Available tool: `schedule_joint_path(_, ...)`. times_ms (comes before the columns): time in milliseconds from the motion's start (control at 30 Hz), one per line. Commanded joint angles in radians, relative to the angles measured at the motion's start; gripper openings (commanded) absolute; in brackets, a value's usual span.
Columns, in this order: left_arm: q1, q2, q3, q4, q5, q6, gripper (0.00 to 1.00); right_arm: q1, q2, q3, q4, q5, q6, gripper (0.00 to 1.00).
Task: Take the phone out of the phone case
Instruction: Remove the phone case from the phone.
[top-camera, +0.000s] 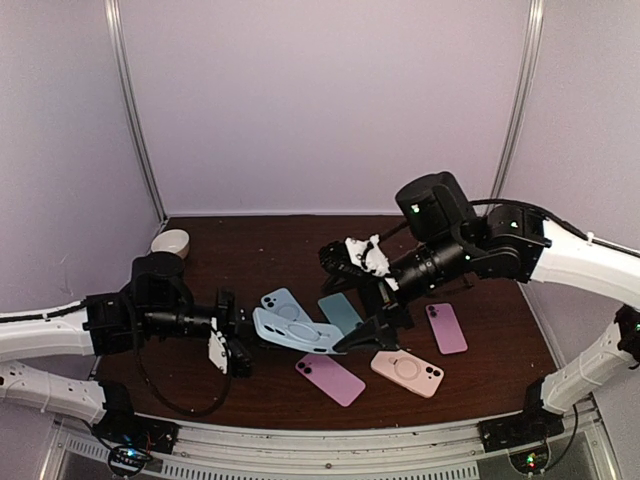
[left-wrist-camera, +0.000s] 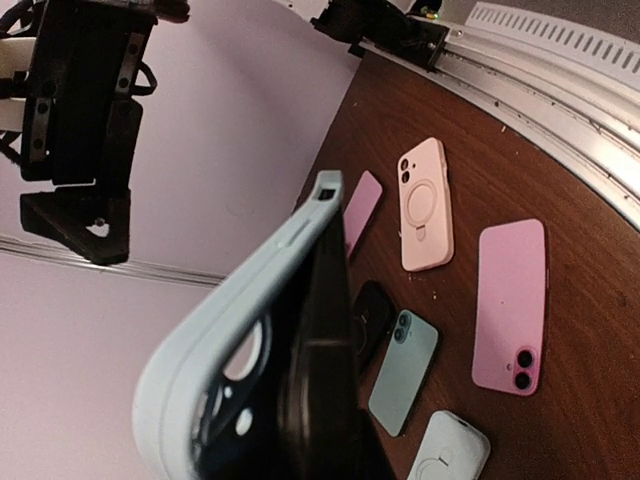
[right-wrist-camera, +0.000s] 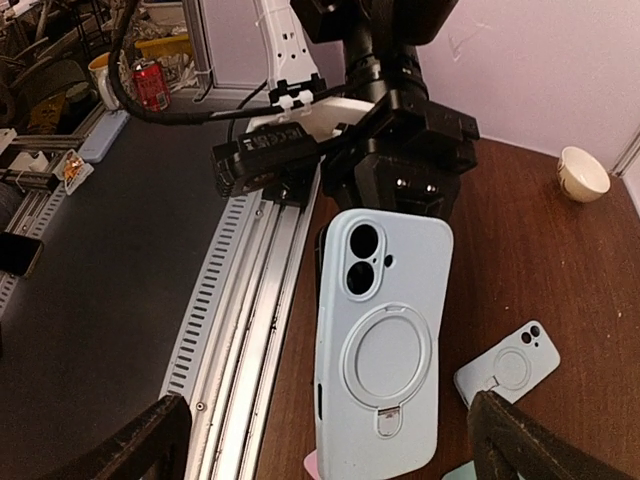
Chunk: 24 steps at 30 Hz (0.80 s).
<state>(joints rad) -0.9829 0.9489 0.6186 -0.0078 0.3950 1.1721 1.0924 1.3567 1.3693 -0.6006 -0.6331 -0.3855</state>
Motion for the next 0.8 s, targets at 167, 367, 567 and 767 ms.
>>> schedule_joint_path(167,-0.001,0.004,-0.006,0.151,-0.068,0.264,0.00,-0.005,0.142,0.110,-0.106,0.008,-0.003,1.00)
schedule_joint_path(367,-0.001,-0.015,-0.030,0.154,-0.066,0.369,0.00,0.005,0.225,0.142,-0.086,0.027,-0.008,1.00)
schedule_joint_path(567,-0.002,-0.032,-0.046,0.135,-0.029,0.429,0.00,0.023,0.305,0.199,-0.115,0.051,-0.037,1.00)
schedule_joint_path(767,-0.002,-0.044,-0.045,0.127,-0.016,0.428,0.00,0.023,0.332,0.180,-0.074,0.097,-0.027,1.00)
